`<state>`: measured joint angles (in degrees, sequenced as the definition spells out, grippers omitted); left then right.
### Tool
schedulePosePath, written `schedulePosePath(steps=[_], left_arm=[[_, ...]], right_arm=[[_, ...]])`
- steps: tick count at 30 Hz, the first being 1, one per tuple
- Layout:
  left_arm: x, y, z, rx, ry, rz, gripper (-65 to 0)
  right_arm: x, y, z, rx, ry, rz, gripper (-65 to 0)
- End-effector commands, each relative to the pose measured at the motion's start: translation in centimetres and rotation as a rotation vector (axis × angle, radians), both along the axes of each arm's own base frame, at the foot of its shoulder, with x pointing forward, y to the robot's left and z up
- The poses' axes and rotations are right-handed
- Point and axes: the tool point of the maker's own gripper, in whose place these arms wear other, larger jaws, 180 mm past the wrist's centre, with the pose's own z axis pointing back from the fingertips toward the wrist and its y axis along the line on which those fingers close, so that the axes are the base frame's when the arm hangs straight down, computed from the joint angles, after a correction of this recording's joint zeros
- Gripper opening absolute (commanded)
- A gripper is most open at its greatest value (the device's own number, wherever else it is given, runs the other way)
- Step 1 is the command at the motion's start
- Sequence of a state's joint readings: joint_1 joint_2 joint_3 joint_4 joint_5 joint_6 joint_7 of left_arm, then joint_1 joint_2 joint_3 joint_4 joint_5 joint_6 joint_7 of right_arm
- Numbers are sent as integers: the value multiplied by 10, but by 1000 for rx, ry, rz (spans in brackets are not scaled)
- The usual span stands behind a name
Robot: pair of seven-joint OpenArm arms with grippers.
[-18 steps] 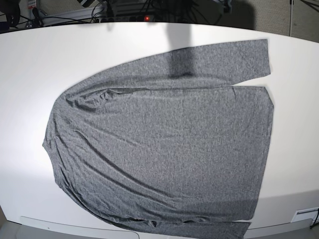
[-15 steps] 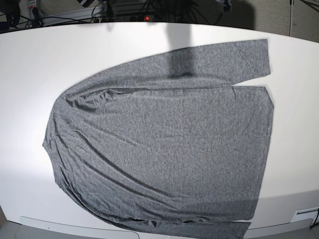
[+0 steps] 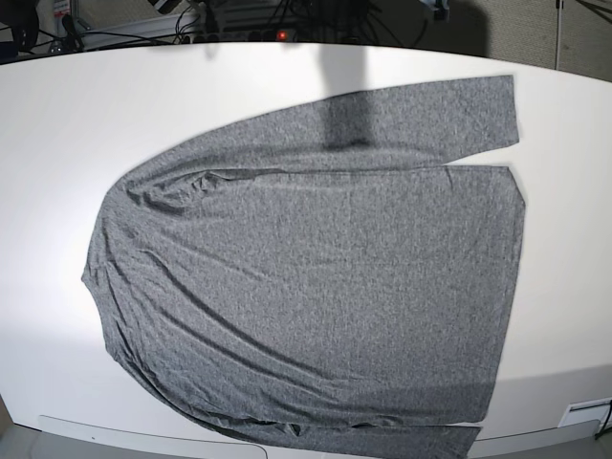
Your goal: Fold the T-shirt properly
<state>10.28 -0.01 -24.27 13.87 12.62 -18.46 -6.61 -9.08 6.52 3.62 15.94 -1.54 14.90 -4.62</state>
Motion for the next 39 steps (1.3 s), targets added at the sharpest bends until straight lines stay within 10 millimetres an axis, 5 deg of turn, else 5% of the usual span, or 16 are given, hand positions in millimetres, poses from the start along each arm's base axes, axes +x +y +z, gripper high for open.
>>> schedulePosePath(steps=[1, 13, 27, 39], left_arm=[[-5, -1, 0, -7, 12, -3, -534], [-8, 22, 21, -12, -33, -81, -534], [-13, 63, 129, 58, -292, -214, -534], [19, 71, 224, 182, -446, -394, -534]], right_arm=[[-2, -7, 1, -8, -7, 24, -500], [-24, -46, 28, -9, -94, 112, -500], [-47, -55, 112, 119, -196, 212, -500], [-44, -50, 204, 115, -231, 390, -500]])
